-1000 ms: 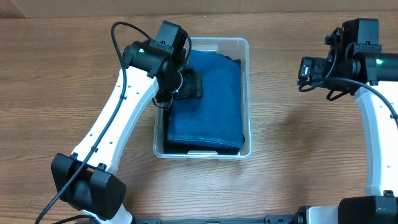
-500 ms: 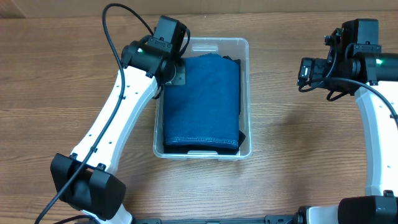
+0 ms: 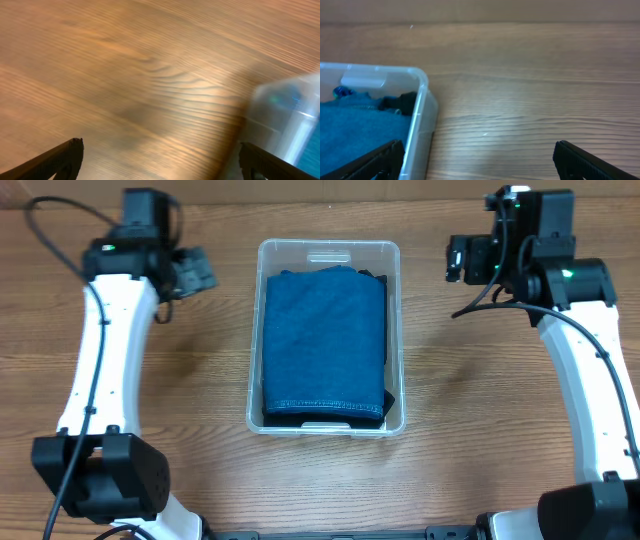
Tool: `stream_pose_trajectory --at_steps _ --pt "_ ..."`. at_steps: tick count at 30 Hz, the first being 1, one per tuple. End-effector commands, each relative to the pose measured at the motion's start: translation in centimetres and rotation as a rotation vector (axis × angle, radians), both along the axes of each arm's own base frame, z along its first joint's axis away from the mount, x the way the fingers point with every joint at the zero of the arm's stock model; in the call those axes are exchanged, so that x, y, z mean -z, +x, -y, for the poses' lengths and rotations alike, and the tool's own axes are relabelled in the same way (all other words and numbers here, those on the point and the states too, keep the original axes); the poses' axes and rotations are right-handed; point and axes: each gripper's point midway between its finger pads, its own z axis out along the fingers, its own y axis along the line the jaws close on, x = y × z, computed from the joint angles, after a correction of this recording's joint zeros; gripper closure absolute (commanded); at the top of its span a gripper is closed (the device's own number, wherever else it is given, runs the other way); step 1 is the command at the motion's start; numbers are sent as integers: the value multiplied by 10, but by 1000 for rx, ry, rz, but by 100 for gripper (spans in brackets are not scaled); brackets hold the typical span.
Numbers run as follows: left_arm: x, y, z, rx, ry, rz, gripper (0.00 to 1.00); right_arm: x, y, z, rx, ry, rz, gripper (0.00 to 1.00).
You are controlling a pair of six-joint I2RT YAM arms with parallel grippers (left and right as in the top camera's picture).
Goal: Pack container
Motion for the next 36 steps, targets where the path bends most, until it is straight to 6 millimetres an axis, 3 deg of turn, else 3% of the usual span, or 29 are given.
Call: stream_pose_trajectory --at_steps 1,3,8,10,13,16,19,25,28,36 --pt "-8 -27 -24 -41 -45 -46 0 -2 -8 -18 -63 81 -23 0" --pt "-9 -38 -24 12 -82 -71 0 -7 -17 -11 -20 122 -35 0" --pt "-64 -61 -17 84 -34 100 0 -40 -44 10 22 138 19 0" --pt "-86 -83 -11 98 -15 205 0 -58 -58 14 27 132 87 1" --pt "-100 -125 -8 107 31 350 0 -64 -85 16 34 122 159 1" --pt "-91 -178 -2 95 43 432 0 -50 -122 16 50 131 190 0" --pt "-75 -217 -6 47 77 461 0 -33 -156 25 128 133 197 0" --pt "-45 -264 0 48 64 377 0 0 -201 28 151 116 102 0" --pt "-29 -279 2 47 50 287 0 12 -210 28 155 113 38 0" --pt "-30 -278 1 47 51 290 0 18 -208 28 157 111 10 0"
